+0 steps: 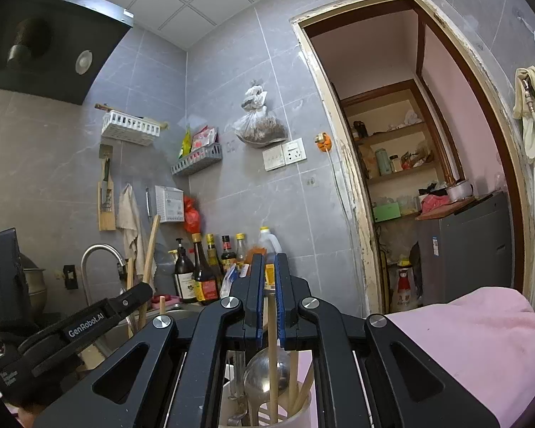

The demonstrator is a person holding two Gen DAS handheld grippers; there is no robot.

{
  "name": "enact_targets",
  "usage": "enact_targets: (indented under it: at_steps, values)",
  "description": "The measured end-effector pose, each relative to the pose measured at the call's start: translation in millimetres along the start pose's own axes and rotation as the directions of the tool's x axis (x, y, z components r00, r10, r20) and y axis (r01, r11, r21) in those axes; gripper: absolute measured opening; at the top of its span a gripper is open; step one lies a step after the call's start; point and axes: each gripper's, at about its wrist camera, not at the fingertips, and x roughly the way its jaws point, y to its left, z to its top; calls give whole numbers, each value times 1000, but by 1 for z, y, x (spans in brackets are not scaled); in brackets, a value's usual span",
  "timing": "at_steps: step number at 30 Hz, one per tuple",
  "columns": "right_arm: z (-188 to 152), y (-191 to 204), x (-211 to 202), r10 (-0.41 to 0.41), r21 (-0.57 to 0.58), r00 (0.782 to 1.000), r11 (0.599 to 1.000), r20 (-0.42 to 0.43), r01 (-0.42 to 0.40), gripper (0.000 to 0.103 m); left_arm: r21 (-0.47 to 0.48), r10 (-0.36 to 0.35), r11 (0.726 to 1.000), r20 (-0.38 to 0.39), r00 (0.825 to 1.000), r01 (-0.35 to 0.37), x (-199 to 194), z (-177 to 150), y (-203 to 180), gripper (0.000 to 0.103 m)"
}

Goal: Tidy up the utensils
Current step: 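Lower both chopsticks into the white holder, then open both tools over the holder, releasing the chopsticks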

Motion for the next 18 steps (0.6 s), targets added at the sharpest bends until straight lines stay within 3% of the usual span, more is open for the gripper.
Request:
enact_targets:
  at_steps: [3,5,10,13,18]
  values:
    - [0,-1,1,-4,6,1000,1000,3,4,12,24,4,1000,-6,1000,-3,0,-3,-3,4]
    - [0,-4,0,-5,17,1000,1000,3,5,24,42,6,999,-23,1000,-5,-2,-5,-5,5]
    - [2,-7,-4,-17,29,1000,999,27,16,28,143,8,990,-48,999,-1,-11,-13,-15,8]
    - [1,-7,-6,-19,31,999,999,33,18,37,139,-7,990,-61,998,15,-16,-17,-15,19]
    - [2,-2,-12,-33,11,998,999,59,33,47,132,-13,991,-61,998,21,-23,-17,-14,20]
